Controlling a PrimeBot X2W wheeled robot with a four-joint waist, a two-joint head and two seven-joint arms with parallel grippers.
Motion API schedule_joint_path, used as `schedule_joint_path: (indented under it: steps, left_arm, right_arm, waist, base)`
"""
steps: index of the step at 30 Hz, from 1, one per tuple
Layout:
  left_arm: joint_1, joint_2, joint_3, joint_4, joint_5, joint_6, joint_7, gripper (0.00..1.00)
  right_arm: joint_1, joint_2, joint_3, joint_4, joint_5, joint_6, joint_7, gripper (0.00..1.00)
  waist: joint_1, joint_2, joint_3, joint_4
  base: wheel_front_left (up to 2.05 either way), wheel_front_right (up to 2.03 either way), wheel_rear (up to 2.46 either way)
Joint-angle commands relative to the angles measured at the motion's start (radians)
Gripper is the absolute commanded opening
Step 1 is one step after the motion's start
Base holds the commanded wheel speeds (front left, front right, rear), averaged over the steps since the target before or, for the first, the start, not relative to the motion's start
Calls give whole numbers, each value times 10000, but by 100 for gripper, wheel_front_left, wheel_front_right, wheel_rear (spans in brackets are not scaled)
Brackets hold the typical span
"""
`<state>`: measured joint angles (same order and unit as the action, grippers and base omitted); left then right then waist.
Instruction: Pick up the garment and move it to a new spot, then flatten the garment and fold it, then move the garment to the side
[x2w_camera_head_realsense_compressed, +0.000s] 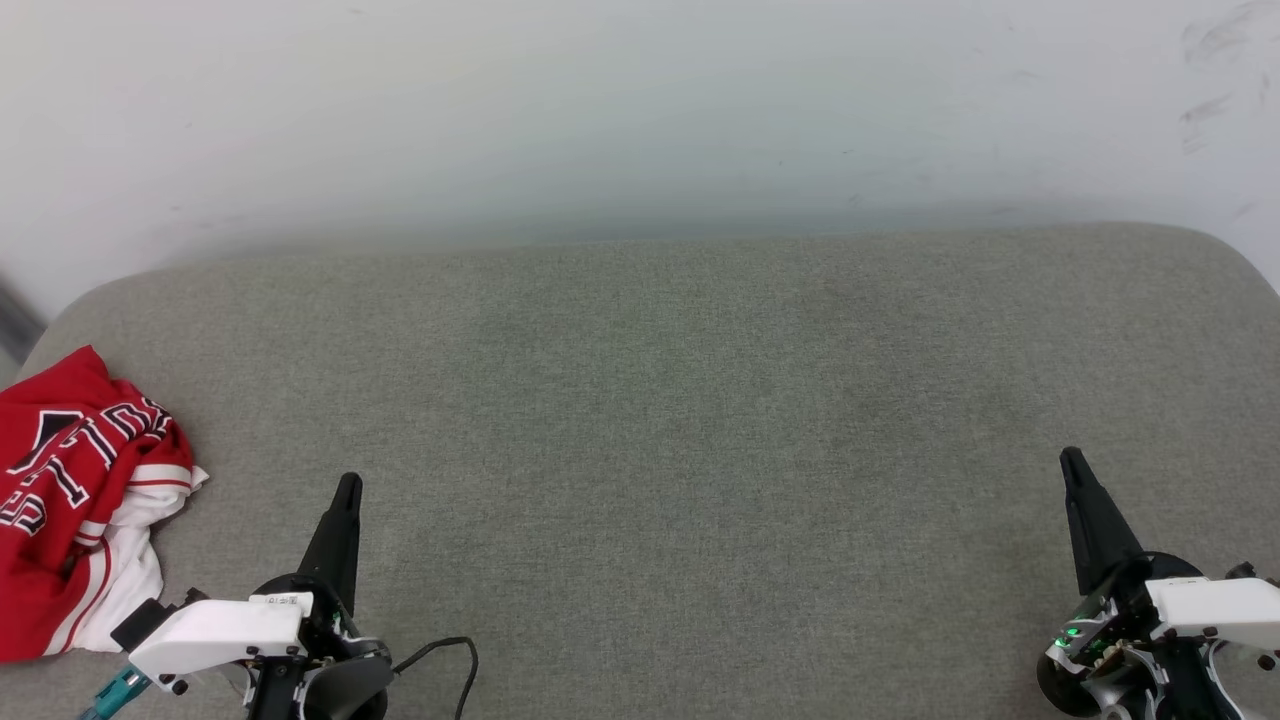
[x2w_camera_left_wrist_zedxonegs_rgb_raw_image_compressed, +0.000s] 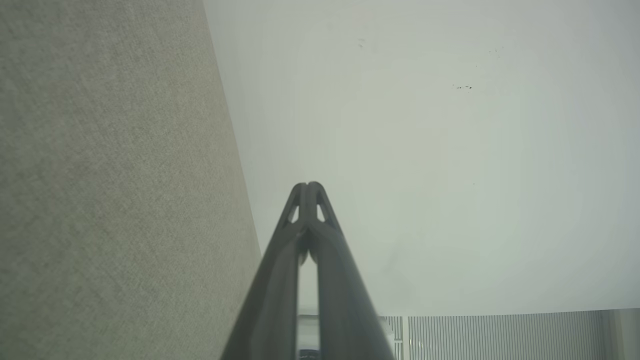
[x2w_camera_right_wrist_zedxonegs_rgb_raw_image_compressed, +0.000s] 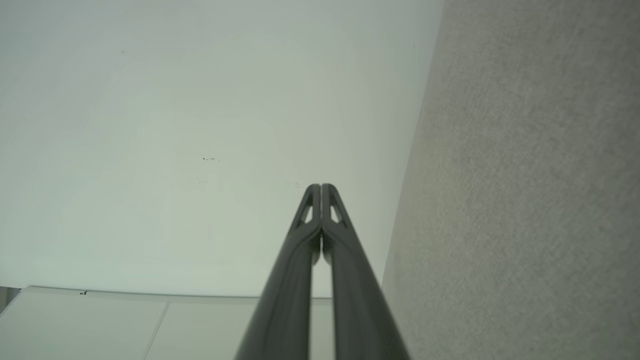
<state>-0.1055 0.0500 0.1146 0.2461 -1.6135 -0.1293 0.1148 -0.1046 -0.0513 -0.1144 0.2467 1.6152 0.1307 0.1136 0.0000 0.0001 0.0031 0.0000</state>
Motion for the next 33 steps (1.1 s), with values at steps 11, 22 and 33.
schedule_joint_path:
  steps: [11,22,33]
  left_arm:
    - [-83,-4,12,2,14,-50,14,0]
    - [-83,-4,13,2,14,-50,12,0]
    - [40,-18,-349,-2,76,12,-288,100]
  right_arm:
    - [-94,24,4,5,-46,0,-5,0]
    - [-94,24,5,5,-46,0,-6,0]
    - [109,4,138,9,-76,0,-299,100]
  waist:
    - [0,-1,0,0]
    - [0,-1,0,0]
    - [0,-1,5,0]
  base:
    - [0,0,0]
    - [0,0,0]
    - [0,0,0]
